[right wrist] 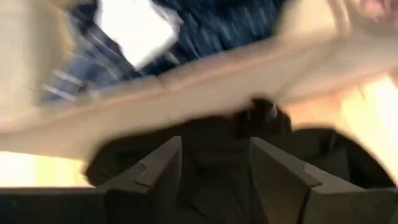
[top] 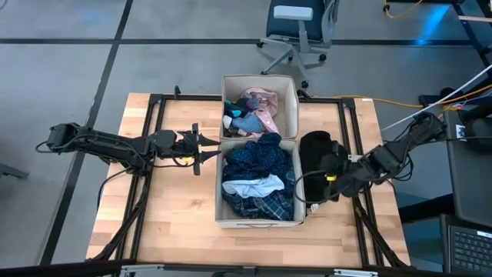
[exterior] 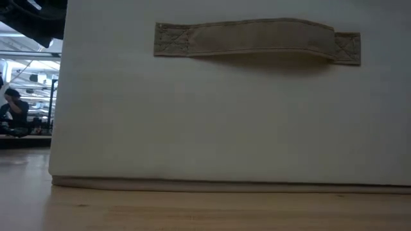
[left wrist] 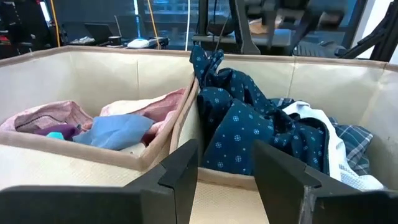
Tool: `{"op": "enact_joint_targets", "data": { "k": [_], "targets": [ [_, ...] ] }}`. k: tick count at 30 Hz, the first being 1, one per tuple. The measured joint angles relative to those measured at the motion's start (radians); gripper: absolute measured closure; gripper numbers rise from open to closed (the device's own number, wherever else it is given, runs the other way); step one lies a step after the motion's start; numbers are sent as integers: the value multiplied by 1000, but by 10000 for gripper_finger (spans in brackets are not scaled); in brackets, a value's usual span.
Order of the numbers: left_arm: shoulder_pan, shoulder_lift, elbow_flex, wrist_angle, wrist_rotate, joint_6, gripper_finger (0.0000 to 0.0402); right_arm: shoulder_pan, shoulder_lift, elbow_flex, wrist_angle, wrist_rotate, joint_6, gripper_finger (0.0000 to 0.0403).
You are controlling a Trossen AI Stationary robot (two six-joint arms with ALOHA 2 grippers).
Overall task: Sort clothes
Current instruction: Put the black shirt into the top laundry organizer
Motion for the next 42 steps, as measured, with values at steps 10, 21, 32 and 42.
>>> {"op": "enact_joint_targets", "data": {
  "k": [10,21,32,42],
  "targets": [
    [24,0,0,36,0,-15,263,23,-63,-387,154,-37,144,217],
    [50,0,0,30,-1,-55,263,23,-62,-557,418,26,106,217],
    [51,0,0,29,-1,-59,263,22,-63,-741,641,93,94,217],
    [45,29,0,27,0,-59,263,23,-64,-866,779,127,115,310]
  ]
}}
